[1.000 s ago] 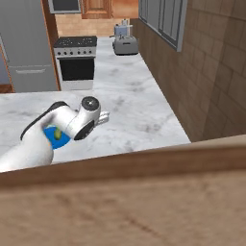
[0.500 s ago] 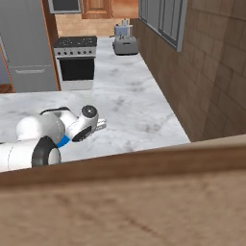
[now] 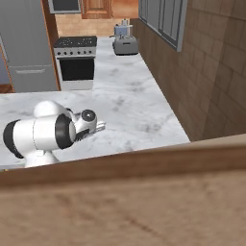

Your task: Retrieve the tupperware and aluminum foil from the cabinet and place them on the dining counter near the plate with sweet potato and cucumber to prepare for storing leftovers.

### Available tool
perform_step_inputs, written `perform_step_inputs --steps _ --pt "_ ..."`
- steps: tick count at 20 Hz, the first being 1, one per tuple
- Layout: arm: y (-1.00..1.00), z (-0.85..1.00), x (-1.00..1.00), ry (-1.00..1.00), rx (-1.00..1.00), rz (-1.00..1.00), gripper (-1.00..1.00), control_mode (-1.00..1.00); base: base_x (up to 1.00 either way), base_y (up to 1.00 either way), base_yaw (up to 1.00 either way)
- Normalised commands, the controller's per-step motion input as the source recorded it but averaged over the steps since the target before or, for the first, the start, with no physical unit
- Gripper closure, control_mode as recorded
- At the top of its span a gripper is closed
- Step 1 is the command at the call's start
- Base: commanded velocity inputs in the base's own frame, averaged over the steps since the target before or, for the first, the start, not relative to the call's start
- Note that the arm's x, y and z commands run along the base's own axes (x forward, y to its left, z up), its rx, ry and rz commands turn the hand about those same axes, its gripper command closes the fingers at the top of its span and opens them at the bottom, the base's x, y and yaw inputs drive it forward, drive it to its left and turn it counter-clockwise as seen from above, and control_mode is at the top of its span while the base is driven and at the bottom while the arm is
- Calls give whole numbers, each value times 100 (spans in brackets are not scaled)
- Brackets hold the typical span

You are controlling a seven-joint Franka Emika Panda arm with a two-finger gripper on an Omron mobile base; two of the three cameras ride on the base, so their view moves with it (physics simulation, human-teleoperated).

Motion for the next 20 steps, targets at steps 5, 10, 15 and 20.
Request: perform_step_inputs --steps 5,10,15,20 --pt "9 61 0 0 1 -2 -100 -100 0 0 0" --pt "-4 100 -3 0 1 -6 -100 -100 0 0 0" --pt "5 100 -28 0 0 0 -100 -100 0 0 0" --pt "4 100 -31 4 0 -3 -100 -100 0 0 0"
